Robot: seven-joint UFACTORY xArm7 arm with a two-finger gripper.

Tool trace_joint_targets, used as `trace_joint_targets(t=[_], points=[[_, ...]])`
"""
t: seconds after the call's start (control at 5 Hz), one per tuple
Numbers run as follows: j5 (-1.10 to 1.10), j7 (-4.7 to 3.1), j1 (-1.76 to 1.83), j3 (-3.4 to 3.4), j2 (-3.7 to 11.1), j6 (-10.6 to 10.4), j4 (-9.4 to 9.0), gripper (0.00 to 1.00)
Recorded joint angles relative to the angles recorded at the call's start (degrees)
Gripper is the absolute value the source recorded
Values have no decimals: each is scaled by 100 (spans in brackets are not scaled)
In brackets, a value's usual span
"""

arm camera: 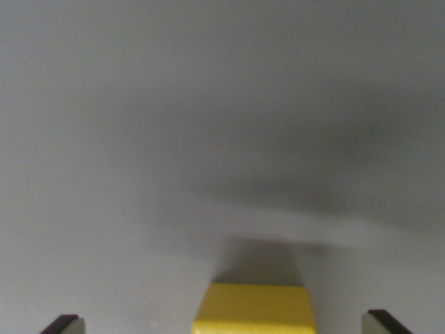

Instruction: Pick yellow cube

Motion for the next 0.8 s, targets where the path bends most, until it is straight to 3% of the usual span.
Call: trace_joint_targets(t=[0.2,0.8], points=[[18,-50,-10,-5,68,-183,-136,0],[34,-94,-18,-10,128,-343,-255,0]])
